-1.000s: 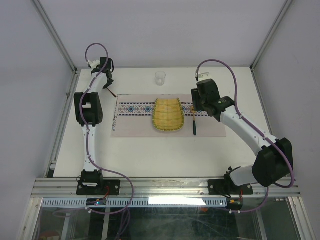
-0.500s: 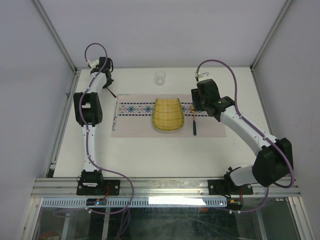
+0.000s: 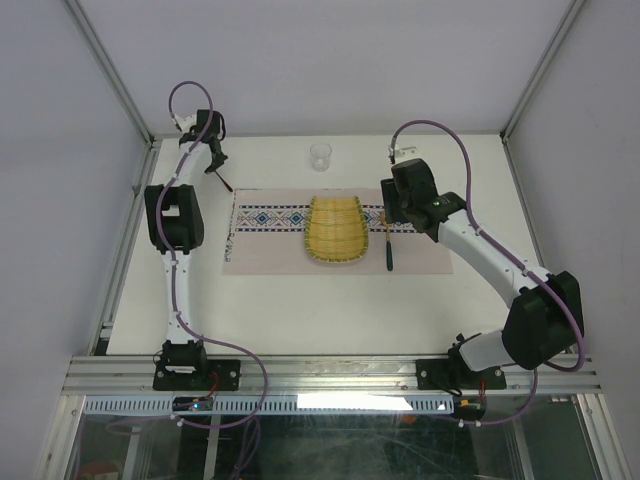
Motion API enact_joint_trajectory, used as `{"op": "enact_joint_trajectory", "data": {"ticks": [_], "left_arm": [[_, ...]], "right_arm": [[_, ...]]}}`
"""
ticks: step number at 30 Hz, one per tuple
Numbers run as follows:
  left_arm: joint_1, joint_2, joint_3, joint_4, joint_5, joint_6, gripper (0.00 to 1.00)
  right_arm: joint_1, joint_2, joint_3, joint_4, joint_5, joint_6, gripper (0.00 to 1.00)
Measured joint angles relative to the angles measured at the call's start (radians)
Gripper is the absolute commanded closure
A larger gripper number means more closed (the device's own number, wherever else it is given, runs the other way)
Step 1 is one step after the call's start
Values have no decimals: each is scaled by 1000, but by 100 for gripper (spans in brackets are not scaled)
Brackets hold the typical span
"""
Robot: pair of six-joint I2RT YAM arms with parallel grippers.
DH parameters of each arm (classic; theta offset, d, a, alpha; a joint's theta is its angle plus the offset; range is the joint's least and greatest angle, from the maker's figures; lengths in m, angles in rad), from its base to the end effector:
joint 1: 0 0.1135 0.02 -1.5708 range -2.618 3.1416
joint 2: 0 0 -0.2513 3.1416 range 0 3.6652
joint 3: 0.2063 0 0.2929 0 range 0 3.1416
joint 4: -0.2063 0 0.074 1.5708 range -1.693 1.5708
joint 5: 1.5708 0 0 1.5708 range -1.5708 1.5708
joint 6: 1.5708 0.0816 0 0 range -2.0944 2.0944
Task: Set the dinner table for one person
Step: Pick up the fork at the center of the board.
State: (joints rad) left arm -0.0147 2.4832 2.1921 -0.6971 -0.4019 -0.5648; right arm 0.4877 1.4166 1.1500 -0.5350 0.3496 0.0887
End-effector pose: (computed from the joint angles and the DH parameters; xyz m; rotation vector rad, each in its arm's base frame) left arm 0.5931 0.0232 0.1179 -0.8133 2.3284 0.2697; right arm 0.3475 0.1527 0.2359 -0.2958 2.2961 -0.1253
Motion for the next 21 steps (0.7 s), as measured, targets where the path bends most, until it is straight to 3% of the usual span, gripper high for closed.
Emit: {"op": "enact_joint_trajectory", "data": {"ticks": [14,21], "left_arm": [[-59,-62,-2,-14,42,20,100],[-112,-148,-104,-15,68,35,100]], "right_arm": [[0,0,0,0,0,3,40],[0,0,0,-1,-1,10,40]]}}
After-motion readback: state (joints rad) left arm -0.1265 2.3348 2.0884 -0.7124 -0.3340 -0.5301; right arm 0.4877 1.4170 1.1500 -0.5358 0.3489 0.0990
